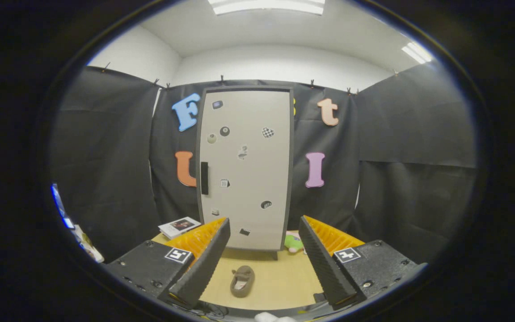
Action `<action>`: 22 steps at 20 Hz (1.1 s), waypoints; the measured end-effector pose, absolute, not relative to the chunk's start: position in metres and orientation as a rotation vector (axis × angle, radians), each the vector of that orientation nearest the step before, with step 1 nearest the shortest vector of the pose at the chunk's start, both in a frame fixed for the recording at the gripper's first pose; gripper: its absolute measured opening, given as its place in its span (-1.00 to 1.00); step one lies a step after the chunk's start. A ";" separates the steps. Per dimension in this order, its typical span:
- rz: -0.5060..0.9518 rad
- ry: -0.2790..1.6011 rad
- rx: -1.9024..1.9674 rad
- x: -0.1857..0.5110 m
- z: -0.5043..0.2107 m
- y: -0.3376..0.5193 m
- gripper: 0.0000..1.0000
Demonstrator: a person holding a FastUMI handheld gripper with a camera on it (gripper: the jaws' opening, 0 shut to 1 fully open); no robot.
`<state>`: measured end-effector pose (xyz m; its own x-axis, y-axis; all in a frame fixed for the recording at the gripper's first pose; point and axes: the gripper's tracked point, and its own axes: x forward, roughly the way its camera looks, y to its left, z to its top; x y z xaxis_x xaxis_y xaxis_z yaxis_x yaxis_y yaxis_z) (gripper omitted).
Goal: Open the shoe cabinet door, grab the shoes and put them into the shoe cabinet, then close the shoe cabinet door.
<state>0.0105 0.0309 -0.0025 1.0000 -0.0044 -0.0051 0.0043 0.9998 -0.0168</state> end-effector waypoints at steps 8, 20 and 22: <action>-0.007 0.010 0.008 0.059 0.004 0.073 1.00; 0.177 0.038 0.000 0.265 0.007 0.228 1.00; 0.182 0.050 -0.002 0.303 0.004 0.242 0.97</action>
